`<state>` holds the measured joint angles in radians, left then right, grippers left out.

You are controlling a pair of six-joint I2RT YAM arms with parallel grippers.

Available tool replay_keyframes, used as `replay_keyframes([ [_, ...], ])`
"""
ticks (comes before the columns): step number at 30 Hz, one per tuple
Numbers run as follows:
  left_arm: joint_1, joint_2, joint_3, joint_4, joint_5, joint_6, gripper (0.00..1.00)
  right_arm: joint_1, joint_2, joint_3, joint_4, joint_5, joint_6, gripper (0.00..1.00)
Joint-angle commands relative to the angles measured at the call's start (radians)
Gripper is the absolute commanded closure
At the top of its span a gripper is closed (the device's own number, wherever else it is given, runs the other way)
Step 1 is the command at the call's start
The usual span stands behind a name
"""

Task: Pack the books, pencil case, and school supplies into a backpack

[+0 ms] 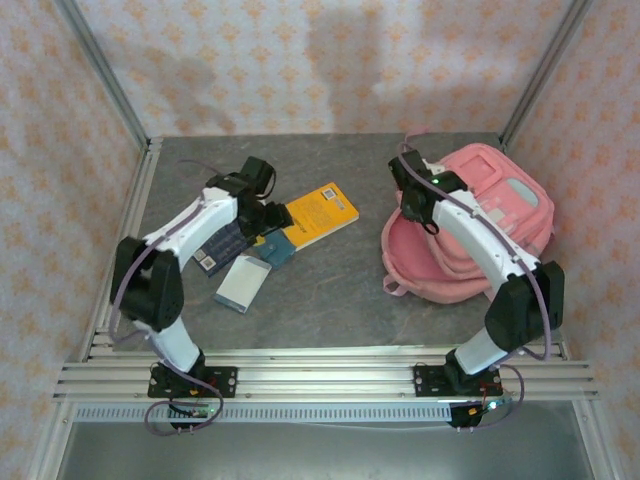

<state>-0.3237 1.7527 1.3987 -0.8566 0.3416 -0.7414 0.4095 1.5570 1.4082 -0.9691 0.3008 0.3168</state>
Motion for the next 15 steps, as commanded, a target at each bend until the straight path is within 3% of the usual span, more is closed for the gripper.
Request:
replay_keyframes([
  [1, -0.007, 0.072, 0.09, -0.103, -0.086, -0.046, 0.29, 0.03, -0.009, 0.046, -0.035, 0.113, 0.001, 0.45],
  [7, -0.027, 0.216, 0.212, -0.155, -0.119, -0.1, 0.32, 0.083, -0.008, 0.085, -0.129, 0.27, 0.107, 0.46],
  [15, -0.091, 0.379, 0.365, -0.242, -0.143, -0.111, 0.37, 0.1, -0.068, 0.028, -0.12, 0.321, 0.104, 0.46],
])
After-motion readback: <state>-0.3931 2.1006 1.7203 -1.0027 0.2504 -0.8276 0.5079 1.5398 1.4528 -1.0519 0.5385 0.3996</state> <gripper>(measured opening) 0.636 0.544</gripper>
